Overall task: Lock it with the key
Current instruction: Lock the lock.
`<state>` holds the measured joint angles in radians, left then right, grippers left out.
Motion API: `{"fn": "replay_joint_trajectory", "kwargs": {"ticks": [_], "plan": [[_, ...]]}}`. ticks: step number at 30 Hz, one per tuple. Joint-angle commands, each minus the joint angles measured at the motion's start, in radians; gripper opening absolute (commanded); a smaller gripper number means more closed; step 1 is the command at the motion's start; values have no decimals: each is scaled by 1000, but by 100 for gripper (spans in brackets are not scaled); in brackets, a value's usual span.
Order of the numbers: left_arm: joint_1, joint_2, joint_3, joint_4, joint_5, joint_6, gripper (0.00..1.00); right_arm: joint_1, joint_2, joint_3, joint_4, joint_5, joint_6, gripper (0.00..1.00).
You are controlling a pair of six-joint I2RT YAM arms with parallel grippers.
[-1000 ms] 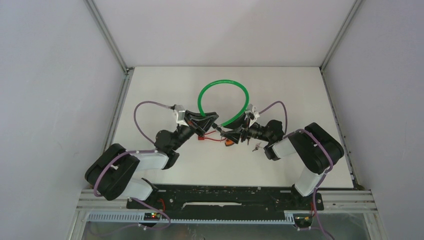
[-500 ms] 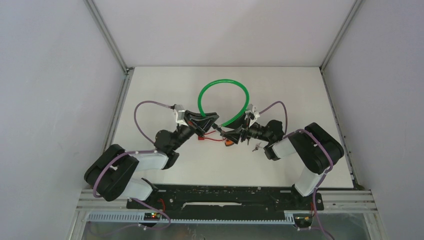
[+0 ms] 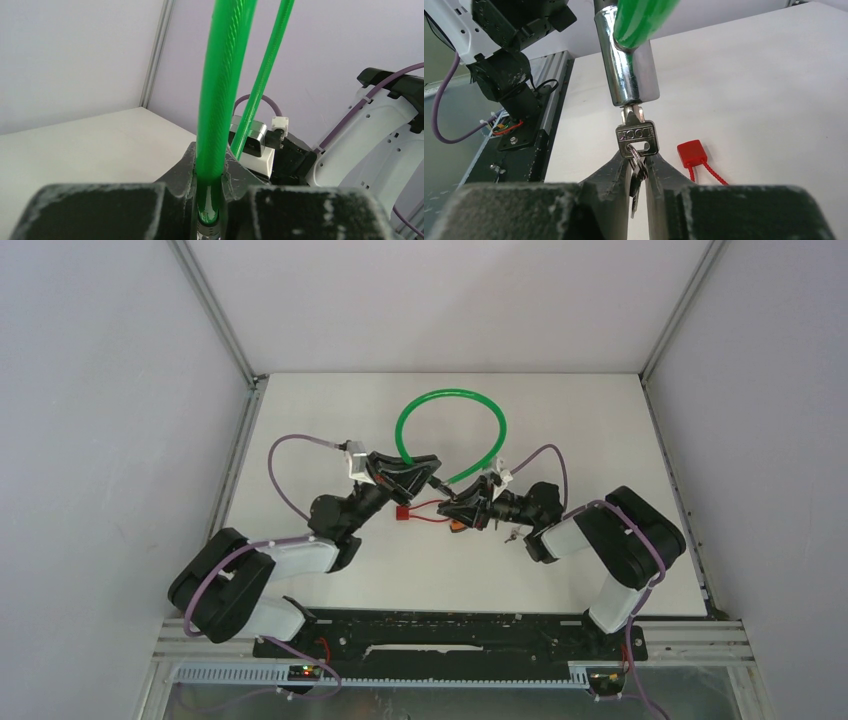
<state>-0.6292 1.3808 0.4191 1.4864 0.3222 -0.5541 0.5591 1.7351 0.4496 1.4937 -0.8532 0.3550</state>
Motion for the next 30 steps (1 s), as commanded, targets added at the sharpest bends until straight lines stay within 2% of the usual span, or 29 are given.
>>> {"fn": "replay_joint_trajectory", "kwargs": {"ticks": [1,2,3,7,10,20,26,30], "plan": [[-9,-21,50,107,8,-25,0,3,-28,12,30,13,-30,17],[-8,-18,49,108,9,-26,0,4,-34,8,29,19,-37,18],[-8,-17,49,107,9,-26,0,3,-40,3,30,25,-43,26],[-7,-28,34,107,-2,-8,0,2,-86,-29,30,42,-83,48],[-3,-49,13,108,-14,10,0,2,-127,-51,31,39,-109,54],[5,-76,-26,108,34,1,0,-3,-148,-60,30,32,-106,58],[6,-68,-32,107,45,-1,0,-4,-163,-60,30,15,-97,55],[5,-62,-36,107,44,-1,0,-5,-169,-60,31,8,-92,49]]}}
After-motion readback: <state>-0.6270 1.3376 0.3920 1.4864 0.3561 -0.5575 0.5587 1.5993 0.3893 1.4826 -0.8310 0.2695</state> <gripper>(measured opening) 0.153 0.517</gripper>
